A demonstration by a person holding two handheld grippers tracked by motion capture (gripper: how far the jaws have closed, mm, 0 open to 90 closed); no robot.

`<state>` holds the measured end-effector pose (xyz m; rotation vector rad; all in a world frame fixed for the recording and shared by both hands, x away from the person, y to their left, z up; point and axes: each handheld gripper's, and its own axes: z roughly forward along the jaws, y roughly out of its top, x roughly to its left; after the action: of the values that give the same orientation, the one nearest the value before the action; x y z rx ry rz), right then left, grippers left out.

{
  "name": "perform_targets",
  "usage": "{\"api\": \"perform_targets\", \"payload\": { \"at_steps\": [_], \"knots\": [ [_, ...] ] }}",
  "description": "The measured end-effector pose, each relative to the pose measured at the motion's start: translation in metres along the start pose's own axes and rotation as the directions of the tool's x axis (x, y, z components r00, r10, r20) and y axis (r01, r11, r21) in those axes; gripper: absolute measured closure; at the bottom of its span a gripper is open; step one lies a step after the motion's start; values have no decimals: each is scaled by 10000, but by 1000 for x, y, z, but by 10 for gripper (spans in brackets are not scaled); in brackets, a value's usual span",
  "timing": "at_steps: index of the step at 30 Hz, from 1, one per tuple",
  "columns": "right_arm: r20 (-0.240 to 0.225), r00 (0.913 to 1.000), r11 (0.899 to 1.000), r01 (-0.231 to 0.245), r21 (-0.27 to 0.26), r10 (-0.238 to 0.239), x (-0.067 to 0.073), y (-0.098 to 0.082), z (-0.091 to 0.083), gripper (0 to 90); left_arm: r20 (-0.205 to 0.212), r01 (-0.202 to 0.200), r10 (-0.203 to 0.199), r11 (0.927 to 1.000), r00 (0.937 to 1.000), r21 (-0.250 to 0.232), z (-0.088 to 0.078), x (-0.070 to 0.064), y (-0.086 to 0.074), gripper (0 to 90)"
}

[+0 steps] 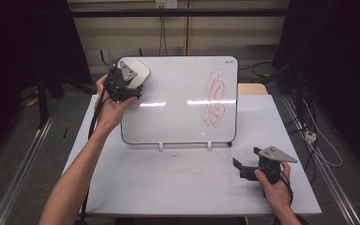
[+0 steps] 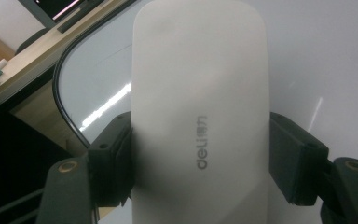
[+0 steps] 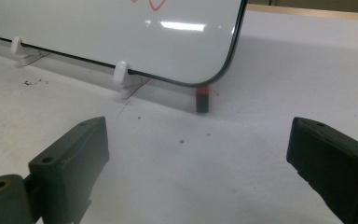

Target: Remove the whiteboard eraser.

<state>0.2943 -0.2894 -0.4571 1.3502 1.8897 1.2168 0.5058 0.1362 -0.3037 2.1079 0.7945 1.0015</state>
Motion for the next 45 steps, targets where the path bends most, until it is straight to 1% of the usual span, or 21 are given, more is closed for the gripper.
{"api": "perform_targets", "payload": {
  "at_steps": [1, 4, 7, 9, 10, 11, 15, 19, 22, 24, 25, 26, 28, 31, 32, 33, 36, 37, 38, 42, 45],
  "knots": [
    [-1, 10000, 10000, 0, -4, 0, 0, 0, 0, 55, 77, 99, -99, 9999, 9999, -16, -1, 1, 0, 314],
    [-7, 10000, 10000, 6, -5, -6, 0, 0, 0, 54, 154, 142, -142, 9999, 9998, -17, -1, 2, 0, 314],
    [-10, 10000, 10000, 29, -10, -29, 0, 0, 0, 54, 272, 342, -340, 9994, 9991, -62, -1, 3, -1, 314],
    [-9, 10000, 10000, 20, -4, -20, 0, 0, 0, 55, 386, 376, -373, 9993, 9986, -88, -1, 5, -1, 314],
    [4, 10000, 10000, -23, -1, 23, 0, 0, -1, 55, 405, 482, -476, 9987, 9980, -150, -1, 5, -1, 314],
    [20, 10000, 10000, -17, -10, 17, -1, 0, -1, 55, 560, 600, -592, 9981, 9967, -134, -2, 7, -2, 314],
    [48, 10000, 10000, 23, -33, -23, 0, 0, 0, 54, 613, 670, -660, 9977, 9959, -141, -3, 7, -3, 314],
    [15, 10000, 10000, 7, -1, -7, 1, 1, 0, 54, 775, 884, -865, 9959, 9932, -214, -5, 9, -5, 314],
    [39, 10000, 10000, 17, -30, -17, 1, 1, 1, 54, 807, 920, -899, 9955, 9927, -233, -5, 9, -6, 314],
    [87, 10000, 10000, -28, -32, 28, 0, 1, 1, 54, 908, 1102, -1059, 9929, 9902, -442, -8, 8, -7, 314],
    [61, 9999, 10000, -92, -21, 92, 1, 1, 2, 54, 957, 1119, -1058, 9919, 9898, -605, -12, 8, -5, 314],
    [48, 9999, 9999, -122, -46, 123, 1, 2, 2, 54, 957, 1119, -1058, 9919, 9898, -605, -12, 8, -5, 314],
    [74, 9999, 9999, -139, -72, 140, 1, 2, 3, 54, 954, 1108, -1029, 9905, 9901, -814, -18, 7, -2, 314],
    [34, 9999, 10000, -94, -2, 94, 1, 3, 4, 54, 1034, 1146, -1051, 9892, 9891, -908, -21, 5, -2, 314],
    [41, 9999, 9999, -147, -26, 147, 2, 3, 4, 54, 980, 1217, -1120, 9877, 9889, -985, -21, 4, -3, 314],
    [-3, 9999, 9999, -114, -5, 114, 3, 3, 4, 54, 1026, 1223, -1118, 9873, 9884, -1018, -22, 3, -3, 314],
    [-24, 10000, 10000, -94, 27, 94, 2, 3, 4, 54, 1164, 1395, -1256, 9830, 9852, -1198, -26, 0, -4, 313],
    [-8, 10000, 10000, -82, -25, 82, 2, 3, 4, 54, 1212, 1487, -1336, 9808, 9836, -1261, -27, 0, -5, 313],
    [-23, 10000, 10000, -52, -30, 52, 2, 3, 3, 54, 1334, 1665, -1489, 9772, 9798, -1320, -28, 0, -5, 313],
    [-86, 10000, 10000, -30, 2, 30, 4, 3, 2, 54, 1360, 1915, -1711, 9691, 9758, -1554, -33, -3, -5, 313],
    [-124, 9999, 10000, -15, -28, 15, 4, 3, 1, 54, 1250, 1890, -1695, 9678, 9776, -1660, -38, -8, -5, 313]
  ]
}}
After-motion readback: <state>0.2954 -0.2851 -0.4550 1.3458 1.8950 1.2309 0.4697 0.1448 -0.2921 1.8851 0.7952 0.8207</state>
